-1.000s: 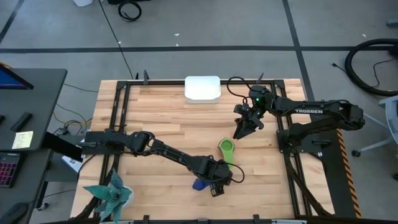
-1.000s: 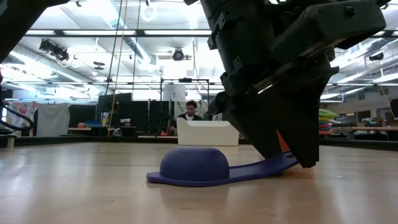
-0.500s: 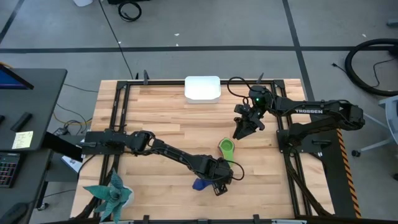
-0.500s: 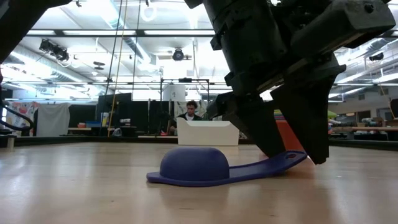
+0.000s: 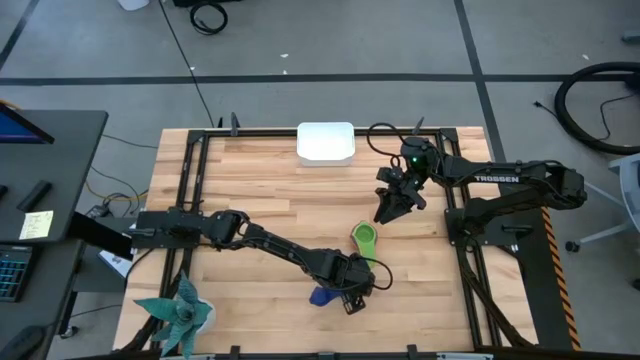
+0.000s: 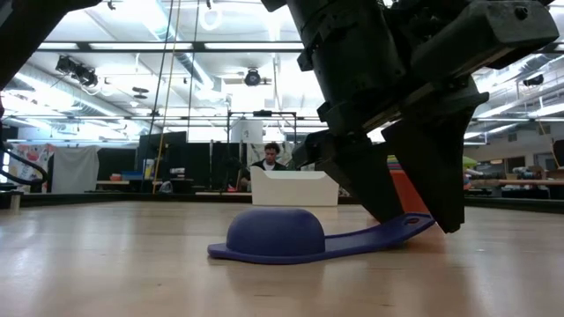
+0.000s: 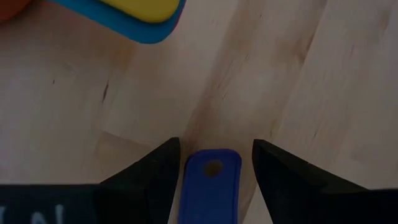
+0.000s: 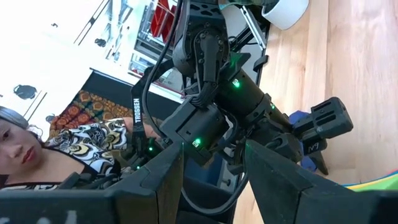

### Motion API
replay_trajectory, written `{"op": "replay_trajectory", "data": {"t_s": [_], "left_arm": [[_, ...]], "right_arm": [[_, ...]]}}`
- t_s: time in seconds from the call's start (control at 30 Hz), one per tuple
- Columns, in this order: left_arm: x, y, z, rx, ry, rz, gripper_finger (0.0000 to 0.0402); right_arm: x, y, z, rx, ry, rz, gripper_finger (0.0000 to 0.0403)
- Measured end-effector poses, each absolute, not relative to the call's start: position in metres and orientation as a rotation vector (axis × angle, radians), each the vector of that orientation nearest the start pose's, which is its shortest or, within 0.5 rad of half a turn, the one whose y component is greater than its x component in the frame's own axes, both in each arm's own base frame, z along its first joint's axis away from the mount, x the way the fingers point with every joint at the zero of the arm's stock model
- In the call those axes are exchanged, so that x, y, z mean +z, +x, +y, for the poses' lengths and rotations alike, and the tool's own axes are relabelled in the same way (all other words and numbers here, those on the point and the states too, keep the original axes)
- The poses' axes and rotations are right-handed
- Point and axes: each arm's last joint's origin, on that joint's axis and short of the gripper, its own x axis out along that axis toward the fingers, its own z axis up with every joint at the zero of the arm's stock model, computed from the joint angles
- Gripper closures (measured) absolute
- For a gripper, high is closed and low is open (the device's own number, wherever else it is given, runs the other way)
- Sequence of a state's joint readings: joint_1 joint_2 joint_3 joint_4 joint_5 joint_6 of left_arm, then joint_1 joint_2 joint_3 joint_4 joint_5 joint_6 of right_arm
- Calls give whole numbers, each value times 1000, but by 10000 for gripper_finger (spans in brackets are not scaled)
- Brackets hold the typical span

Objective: Nest measuring cups in basket
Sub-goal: Stack the dark blue measuring cup on top of the green measuring cup

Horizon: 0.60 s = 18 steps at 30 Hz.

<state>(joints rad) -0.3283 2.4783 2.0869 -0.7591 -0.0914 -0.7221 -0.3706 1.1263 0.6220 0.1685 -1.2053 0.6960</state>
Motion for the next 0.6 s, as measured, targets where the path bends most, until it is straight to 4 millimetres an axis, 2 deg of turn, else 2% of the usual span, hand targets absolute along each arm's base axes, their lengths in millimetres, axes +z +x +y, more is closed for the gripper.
{"op": "replay_trajectory", "data": {"t_s": [0.27, 0.6], "left_arm": [[139, 488, -164, 227, -415, 1153, 194], [135, 484, -173, 228, -391, 1168, 194]], "right_arm": [[252, 219, -56, 724, 884, 512, 226], [253, 219, -56, 727, 878, 504, 226]]}}
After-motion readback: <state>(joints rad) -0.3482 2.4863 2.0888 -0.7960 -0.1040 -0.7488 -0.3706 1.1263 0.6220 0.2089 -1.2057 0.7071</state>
